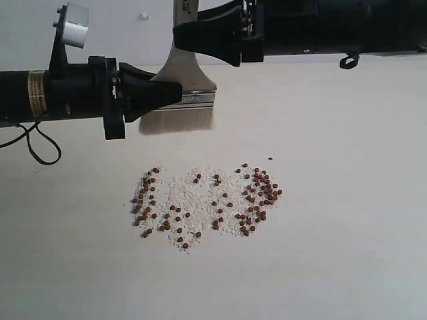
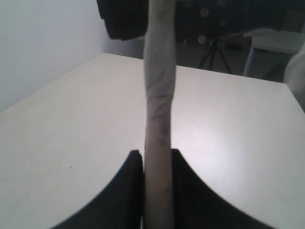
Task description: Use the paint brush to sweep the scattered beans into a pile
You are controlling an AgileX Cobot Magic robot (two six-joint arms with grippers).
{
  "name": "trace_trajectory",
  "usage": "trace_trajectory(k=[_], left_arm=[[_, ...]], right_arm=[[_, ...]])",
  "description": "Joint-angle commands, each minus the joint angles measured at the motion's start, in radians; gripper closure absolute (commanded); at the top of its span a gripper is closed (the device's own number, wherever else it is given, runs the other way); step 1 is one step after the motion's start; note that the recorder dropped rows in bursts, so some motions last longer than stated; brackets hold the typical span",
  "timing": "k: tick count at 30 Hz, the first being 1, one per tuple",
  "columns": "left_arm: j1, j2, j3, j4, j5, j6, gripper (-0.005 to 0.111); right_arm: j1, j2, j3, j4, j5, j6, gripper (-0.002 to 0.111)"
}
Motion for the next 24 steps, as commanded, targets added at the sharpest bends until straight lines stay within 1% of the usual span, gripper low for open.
trace_trajectory(k=[1,4,10,13,15,16,18,24], left_arm=[[-0.030,-0.002,-0.006,-0.036,-0.016,0.004,0.107],[-0.045,-0.002,-0.006,-0.043,-0.016,0.012,0.107],[-0.045,-0.002,-0.006,-0.043,-0.016,0.015,0.107],[-0.045,-0.002,-0.006,-0.043,-0.016,0.020,0.107],[-0.045,-0.002,-0.006,-0.043,-0.016,0.020,0.107],[-0.045,-0.002,-0.006,-0.043,-0.016,0.020,0.107],[-0.045,-0.002,-0.006,-0.041,-0.016,0.020,0.107],[-0.045,-0.002,-0.006,-0.039,-0.016,0.020,0.107]], right_arm=[[0.006,-0.006,-0.008,0.013,0.011,0.003,0.056],[0.006,-0.006,-0.008,0.013,0.011,0.000,0.057],[0.006,-0.006,-0.008,0.013,0.011,0.000,0.058],[0.006,-0.006,-0.008,0.013,0.011,-0.007,0.068],[0.006,-0.006,-0.008,0.013,0.011,-0.009,0.077],[0.006,-0.006,-0.008,0.013,0.011,-0.019,0.084],[0.006,-0.006,-0.008,0.013,0.011,-0.019,0.087],[0.006,-0.006,-0.008,0.013,0.011,-0.041,0.086]])
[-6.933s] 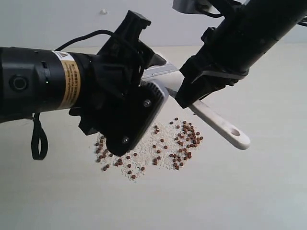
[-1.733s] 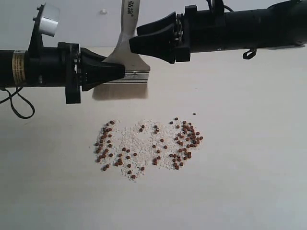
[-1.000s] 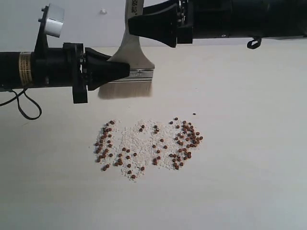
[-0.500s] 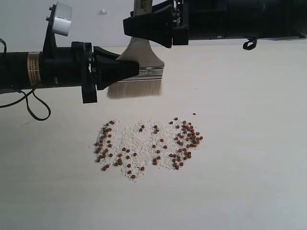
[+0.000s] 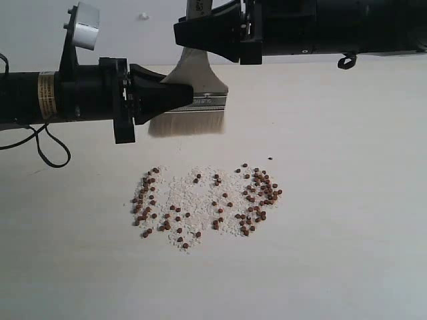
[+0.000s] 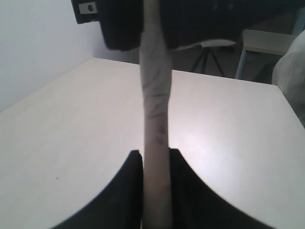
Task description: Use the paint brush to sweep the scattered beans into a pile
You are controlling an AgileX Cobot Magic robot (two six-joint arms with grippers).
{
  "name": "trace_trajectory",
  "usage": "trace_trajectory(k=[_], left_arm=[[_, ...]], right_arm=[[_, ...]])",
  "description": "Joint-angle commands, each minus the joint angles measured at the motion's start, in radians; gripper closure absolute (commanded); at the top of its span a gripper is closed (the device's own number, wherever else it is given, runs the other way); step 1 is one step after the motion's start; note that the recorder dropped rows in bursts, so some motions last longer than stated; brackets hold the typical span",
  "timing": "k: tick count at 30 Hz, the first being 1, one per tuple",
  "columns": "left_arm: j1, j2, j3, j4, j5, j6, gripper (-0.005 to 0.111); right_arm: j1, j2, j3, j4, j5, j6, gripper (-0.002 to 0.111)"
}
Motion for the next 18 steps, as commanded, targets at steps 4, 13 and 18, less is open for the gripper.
trace_trajectory(k=[4,13,18], left_arm=[[-0.005,-0.002,-0.006,-0.014,-0.016,0.006,0.107],[-0.005,-0.002,-0.006,-0.024,-0.016,-0.018,0.107],[-0.005,-0.002,-0.006,-0.034,-0.016,-0.044,0.107]], right_arm=[[0.002,-0.006,-0.008,0.011,0.011,-0.039,0.086],[0.002,-0.008,-0.008,0.011,0.011,-0.126,0.087],[0.002,-0.008,-0.008,0.011,0.011,-0.156,0.104]])
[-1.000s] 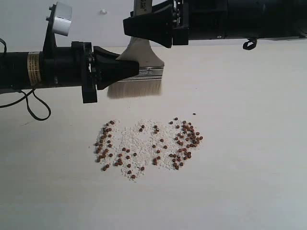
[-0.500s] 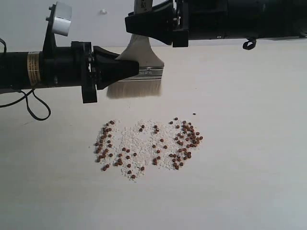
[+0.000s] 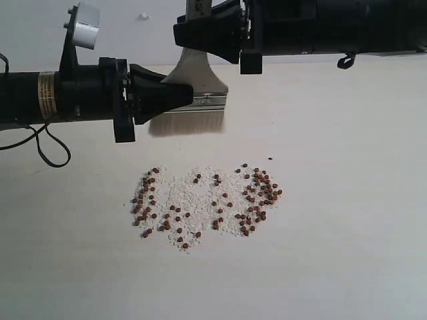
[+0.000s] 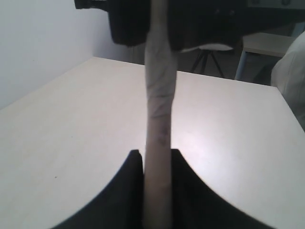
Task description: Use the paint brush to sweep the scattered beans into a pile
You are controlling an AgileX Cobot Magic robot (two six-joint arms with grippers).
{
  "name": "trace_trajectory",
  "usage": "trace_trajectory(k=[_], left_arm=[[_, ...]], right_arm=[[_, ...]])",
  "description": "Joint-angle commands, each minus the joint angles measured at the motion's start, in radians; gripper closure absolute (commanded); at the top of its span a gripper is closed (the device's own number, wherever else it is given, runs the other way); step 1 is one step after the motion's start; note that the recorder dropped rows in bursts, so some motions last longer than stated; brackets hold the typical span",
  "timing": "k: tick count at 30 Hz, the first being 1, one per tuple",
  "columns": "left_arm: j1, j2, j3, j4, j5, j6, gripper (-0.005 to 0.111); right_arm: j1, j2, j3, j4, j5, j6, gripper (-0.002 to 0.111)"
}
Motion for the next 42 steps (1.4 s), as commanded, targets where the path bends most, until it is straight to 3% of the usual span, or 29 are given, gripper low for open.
trace_trajectory(k=[1,8,16,25,28,30,34,35,42], left_arm=[[-0.005,-0.002,-0.006,-0.041,-0.016,-0.035,0.107],[-0.014,-0.002,-0.006,-0.076,-0.016,-0.054,0.107],[-0.074,-0.002,-0.006,-0.111,-0.016,-0.051,0.107],[-0.076,-0.002,-0.006,-0.134,-0.016,-0.019,0.106],[-0.072,-0.002,-0.006,-0.160,-0.016,-0.019,0.091],[-0.068,-0.002,-0.006,-0.177,-0.016,-0.017,0.072],[-0.064,-0.002,-0.006,-0.211,0.033,-0.019,0.022],[-0.064,-0.002,-0.006,-0.223,0.036,-0.019,0.018],[-0.045,-0.002,-0.006,-0.234,0.053,-0.001,0.033]], right_arm=[[0.002,-0.007,-0.008,0.011,0.001,-0.037,0.108],[0.002,-0.007,-0.008,0.011,0.001,-0.037,0.108],[0.002,-0.007,-0.008,0.011,0.001,-0.031,0.108],[0.002,-0.007,-0.008,0.011,0.001,-0.024,0.108],[0.002,-0.007,-0.008,0.011,0.001,-0.024,0.108],[0.002,-0.007,-0.008,0.011,0.001,-0.024,0.108],[0.002,-0.007,-0.008,0.011,0.001,0.005,0.108],[0.002,-0.007,-0.008,0.011,0.001,0.005,0.108],[0.002,-0.041,-0.008,0.011,-0.271,0.003,0.108]])
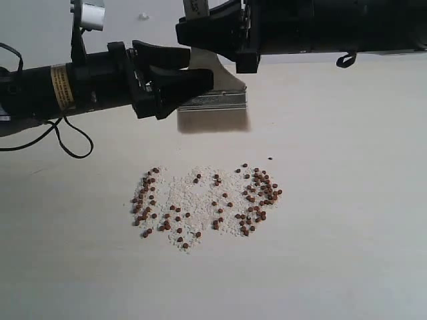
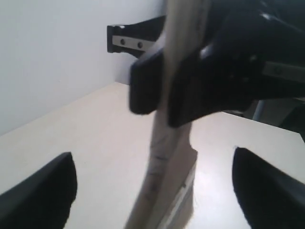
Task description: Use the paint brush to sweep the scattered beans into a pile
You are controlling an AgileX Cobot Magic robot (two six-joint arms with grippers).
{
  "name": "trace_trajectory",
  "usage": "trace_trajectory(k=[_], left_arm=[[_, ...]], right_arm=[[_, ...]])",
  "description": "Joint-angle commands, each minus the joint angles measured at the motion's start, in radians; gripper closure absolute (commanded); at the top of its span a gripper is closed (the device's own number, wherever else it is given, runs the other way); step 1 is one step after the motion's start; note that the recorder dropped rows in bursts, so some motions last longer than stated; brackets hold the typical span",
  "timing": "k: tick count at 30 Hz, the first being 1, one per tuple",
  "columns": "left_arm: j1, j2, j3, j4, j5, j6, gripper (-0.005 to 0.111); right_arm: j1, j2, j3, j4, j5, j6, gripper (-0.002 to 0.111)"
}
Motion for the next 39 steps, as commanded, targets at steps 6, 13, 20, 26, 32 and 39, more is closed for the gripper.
trace_trajectory(k=[6,13,20,26,32,39], left_arm=[[0.087,-0.004,-0.006,-0.026,0.045,0.009,0.068],[0.161,-0.026,-0.004,0.056,0.140,-0.065,0.107],[0.073,-0.245,0.097,-0.381,0.715,0.281,0.107],[-0.005,-0.494,0.381,-1.198,0.388,0.983,0.107],[-0.020,-0.707,0.658,-1.377,0.172,1.020,0.107],[-0.020,-0.927,0.770,-1.339,0.328,1.010,0.107]], right_arm=[[0.000,-0.119,-0.006,0.010,-0.502,0.002,0.108],[0.000,-0.176,-0.006,0.010,-0.739,0.004,0.108],[0.000,-0.175,-0.002,0.010,-0.749,0.013,0.108],[0.000,-0.175,-0.002,0.010,-0.744,0.038,0.108],[0.000,-0.175,0.013,0.010,-0.700,0.057,0.108],[0.000,-0.181,0.027,0.010,-0.681,0.114,0.108]])
